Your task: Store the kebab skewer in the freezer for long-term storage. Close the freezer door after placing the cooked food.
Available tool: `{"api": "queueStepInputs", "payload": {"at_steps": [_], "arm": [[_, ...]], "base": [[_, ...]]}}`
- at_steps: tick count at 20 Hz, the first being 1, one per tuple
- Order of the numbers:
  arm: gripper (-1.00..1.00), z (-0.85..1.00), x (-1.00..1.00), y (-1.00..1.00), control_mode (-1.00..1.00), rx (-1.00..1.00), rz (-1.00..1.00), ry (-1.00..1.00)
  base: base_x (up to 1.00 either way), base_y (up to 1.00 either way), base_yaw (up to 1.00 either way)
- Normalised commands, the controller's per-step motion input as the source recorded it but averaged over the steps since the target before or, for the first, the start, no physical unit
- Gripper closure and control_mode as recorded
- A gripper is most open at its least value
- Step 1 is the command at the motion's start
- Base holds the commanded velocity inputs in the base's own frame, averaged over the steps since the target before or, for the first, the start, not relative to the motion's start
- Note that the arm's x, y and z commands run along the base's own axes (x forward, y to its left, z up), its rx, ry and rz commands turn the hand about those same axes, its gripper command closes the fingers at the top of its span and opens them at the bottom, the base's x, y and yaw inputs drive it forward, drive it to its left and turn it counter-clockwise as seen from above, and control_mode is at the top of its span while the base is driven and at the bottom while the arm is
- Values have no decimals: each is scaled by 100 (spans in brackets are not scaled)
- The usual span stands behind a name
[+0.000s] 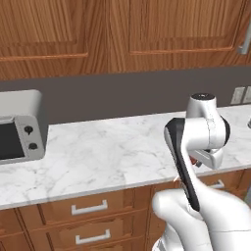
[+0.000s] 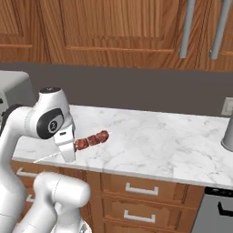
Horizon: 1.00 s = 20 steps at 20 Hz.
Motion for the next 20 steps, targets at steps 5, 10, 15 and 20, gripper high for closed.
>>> {"api": "queueStepInputs", "payload": {"at_steps": [5,10,15,20], "arm": [[100,0,0,0,100,0,0,0],[100,0,0,0,100,0,0,0],[100,0,0,0,100,0,0,0],[100,0,0,0,100,0,0,0]], "base": [[-62,-14,-53],[-16,-18,-74],[-9,-26,-75],[-27,-12,-70]]}}
